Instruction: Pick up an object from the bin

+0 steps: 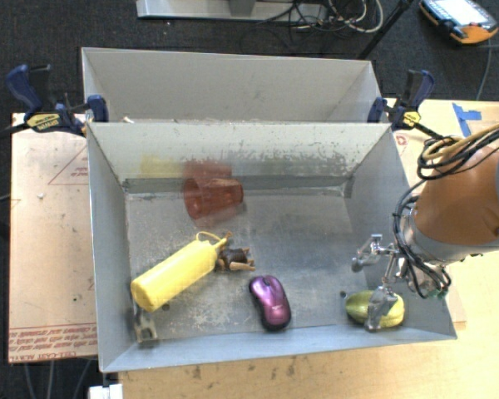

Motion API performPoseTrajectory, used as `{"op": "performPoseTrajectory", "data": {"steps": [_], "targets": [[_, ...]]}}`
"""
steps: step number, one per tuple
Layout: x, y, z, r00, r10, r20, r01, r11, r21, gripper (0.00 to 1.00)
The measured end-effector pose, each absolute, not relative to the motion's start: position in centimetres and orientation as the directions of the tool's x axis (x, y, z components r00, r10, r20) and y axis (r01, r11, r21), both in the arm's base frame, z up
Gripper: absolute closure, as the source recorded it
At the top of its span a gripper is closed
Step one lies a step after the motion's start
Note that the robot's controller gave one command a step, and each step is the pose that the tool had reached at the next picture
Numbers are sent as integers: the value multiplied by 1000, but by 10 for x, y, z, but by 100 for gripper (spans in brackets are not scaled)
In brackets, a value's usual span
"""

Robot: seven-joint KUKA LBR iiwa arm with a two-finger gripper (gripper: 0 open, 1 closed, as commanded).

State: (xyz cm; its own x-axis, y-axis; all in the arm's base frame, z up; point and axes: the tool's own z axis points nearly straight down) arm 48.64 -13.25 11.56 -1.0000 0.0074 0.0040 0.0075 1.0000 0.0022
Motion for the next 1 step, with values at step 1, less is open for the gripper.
{"op": "performPoseTrajectory", "data": {"steps": [1], "targets": [[483, -154, 126, -1000, -27, -1, -27, 1000, 0, 0]]}}
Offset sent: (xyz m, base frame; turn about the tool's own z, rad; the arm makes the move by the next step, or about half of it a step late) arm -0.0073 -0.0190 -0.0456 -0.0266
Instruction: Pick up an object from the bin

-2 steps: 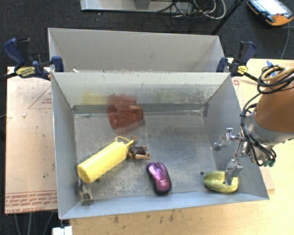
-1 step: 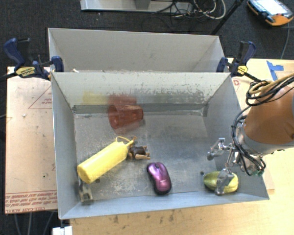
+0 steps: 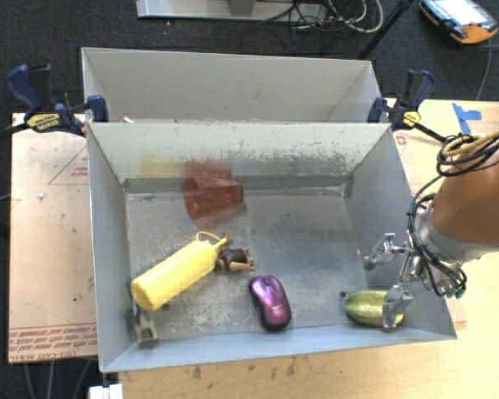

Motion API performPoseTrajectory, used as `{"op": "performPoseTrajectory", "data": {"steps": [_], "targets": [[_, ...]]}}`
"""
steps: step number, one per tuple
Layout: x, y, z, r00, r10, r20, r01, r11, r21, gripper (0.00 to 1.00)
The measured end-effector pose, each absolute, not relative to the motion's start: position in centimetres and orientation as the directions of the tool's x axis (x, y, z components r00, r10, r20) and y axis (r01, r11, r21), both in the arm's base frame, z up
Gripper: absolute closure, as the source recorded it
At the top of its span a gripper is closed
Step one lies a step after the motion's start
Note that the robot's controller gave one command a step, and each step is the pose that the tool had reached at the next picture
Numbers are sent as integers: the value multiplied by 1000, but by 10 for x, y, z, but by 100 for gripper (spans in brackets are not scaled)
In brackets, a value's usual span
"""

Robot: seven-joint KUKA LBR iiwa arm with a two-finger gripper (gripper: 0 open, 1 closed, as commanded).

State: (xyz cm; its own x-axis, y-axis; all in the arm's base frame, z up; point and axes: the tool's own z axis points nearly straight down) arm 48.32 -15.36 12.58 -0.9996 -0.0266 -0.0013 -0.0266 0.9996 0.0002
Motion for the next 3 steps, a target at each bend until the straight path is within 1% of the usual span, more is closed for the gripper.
{"op": "performPoseTrajectory", "data": {"steps": [1, 2, 3], "targets": [[486, -151, 74, -1000, -18, -24, -18, 1000, -4, 0], [487, -150, 74, -993, 119, -15, 119, 993, -4, 100], [487, -150, 74, -993, 119, -15, 119, 993, -4, 100]]}}
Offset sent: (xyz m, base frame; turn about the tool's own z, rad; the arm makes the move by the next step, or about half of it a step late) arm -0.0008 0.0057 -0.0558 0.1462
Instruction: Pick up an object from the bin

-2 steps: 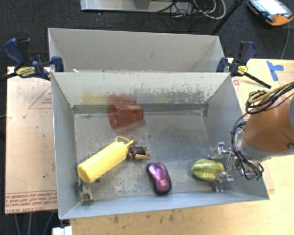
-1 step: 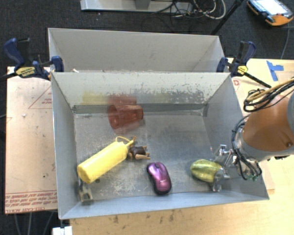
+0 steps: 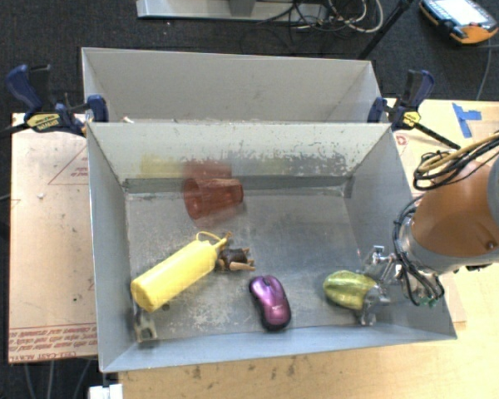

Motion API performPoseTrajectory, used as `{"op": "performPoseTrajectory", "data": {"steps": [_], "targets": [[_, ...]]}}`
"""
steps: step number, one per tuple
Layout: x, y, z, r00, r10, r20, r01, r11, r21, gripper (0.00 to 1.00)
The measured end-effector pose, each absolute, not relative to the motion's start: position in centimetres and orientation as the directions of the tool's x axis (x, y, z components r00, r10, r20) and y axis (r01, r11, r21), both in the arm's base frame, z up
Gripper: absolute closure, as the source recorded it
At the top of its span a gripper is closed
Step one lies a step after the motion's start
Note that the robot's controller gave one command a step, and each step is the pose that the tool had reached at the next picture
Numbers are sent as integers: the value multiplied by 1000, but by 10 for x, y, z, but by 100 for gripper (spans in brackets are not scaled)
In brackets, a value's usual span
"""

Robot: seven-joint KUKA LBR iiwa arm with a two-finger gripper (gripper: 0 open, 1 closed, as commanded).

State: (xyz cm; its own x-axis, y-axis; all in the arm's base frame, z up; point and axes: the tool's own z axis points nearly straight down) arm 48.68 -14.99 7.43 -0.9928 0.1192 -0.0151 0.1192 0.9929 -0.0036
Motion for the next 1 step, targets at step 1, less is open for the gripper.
{"op": "performPoseTrajectory", "data": {"steps": [1], "targets": [[486, -149, 77, -993, 119, -11, 119, 993, -2, 100]]}}
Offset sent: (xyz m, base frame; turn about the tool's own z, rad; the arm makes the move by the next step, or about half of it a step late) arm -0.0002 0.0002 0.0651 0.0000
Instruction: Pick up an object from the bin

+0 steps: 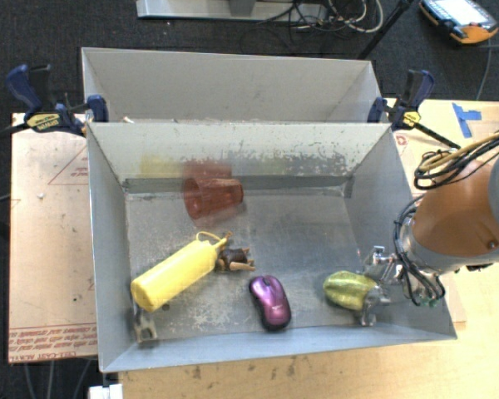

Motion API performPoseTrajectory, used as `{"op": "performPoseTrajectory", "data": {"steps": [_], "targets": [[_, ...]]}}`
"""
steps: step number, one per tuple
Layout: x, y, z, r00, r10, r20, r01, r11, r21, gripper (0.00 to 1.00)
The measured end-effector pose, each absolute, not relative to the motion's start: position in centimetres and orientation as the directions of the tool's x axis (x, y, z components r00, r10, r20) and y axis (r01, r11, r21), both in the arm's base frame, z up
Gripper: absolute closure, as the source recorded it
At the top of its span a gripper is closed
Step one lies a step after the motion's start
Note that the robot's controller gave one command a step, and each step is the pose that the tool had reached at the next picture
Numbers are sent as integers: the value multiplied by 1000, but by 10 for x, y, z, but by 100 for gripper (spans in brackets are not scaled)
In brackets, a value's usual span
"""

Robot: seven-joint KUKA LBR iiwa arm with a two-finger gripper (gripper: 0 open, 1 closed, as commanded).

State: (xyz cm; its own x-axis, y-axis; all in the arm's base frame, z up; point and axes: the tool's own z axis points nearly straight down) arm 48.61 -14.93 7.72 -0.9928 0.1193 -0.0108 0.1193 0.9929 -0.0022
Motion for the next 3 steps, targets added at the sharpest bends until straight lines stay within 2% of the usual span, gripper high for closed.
{"op": "performPoseTrajectory", "data": {"steps": [1, 2, 3], "targets": [[484, -148, 89, -993, 119, 2, 119, 993, 1, 100], [485, -148, 107, -993, 118, -2, 118, 993, 1, 100], [486, -149, 113, -993, 118, -7, 118, 993, 0, 100]]}}
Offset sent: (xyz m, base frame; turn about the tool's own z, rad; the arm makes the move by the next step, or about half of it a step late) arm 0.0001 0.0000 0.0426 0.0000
